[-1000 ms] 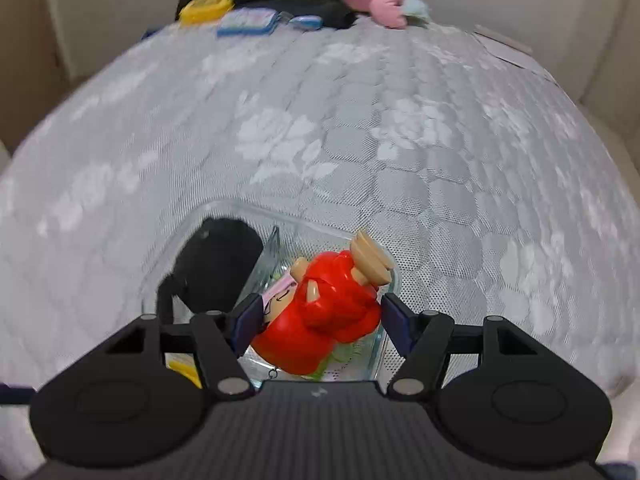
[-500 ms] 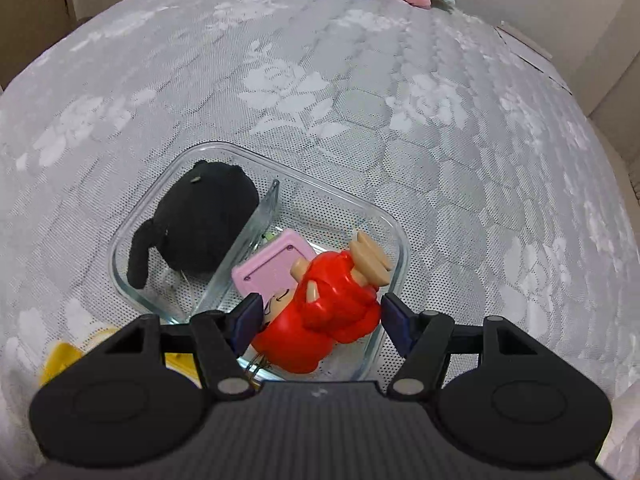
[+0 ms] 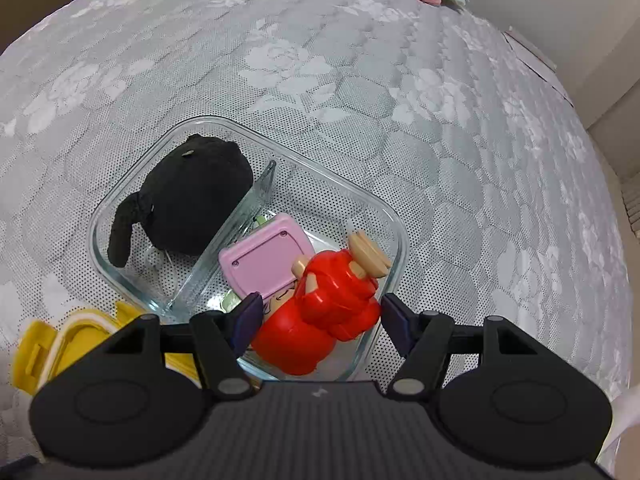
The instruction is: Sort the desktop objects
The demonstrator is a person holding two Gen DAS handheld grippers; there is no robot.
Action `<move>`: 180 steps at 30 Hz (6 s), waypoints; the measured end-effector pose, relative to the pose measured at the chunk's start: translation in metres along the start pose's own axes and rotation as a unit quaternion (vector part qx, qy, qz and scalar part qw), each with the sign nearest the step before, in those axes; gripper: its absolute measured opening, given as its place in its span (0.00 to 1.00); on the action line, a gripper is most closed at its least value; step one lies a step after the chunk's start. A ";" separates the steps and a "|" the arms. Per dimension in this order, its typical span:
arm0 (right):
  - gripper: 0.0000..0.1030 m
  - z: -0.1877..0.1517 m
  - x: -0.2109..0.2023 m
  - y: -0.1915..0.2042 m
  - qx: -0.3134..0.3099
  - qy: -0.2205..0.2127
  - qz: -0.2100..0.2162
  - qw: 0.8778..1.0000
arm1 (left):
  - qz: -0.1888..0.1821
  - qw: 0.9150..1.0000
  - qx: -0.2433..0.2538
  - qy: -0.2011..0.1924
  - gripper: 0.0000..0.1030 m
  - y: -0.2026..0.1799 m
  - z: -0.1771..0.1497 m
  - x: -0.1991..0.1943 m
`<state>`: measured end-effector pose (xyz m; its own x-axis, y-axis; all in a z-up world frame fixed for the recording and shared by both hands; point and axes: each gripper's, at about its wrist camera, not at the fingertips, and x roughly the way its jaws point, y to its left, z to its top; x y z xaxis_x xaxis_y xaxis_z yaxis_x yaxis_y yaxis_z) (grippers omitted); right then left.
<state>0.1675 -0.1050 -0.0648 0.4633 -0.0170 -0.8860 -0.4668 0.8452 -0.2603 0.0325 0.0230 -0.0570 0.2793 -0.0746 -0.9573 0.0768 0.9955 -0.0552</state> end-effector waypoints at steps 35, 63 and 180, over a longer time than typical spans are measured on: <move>0.48 0.001 -0.022 -0.016 0.070 -0.070 0.016 0.995 | -0.017 0.997 -0.070 -0.017 0.97 -0.029 -0.010 0.030; 0.41 0.033 0.021 -0.010 0.165 0.032 0.092 0.981 | 0.006 0.998 -0.047 -0.040 0.97 -0.024 -0.005 0.023; 0.44 0.011 0.032 -0.012 0.094 0.021 0.026 0.995 | 0.025 0.998 -0.055 -0.035 0.97 -0.028 -0.004 0.036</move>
<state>0.1958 -0.1097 -0.0864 0.4081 0.0111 -0.9129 -0.3395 0.9301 -0.1405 0.0363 -0.0069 -0.0911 0.3462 -0.0253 -0.9378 -0.0434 0.9981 -0.0429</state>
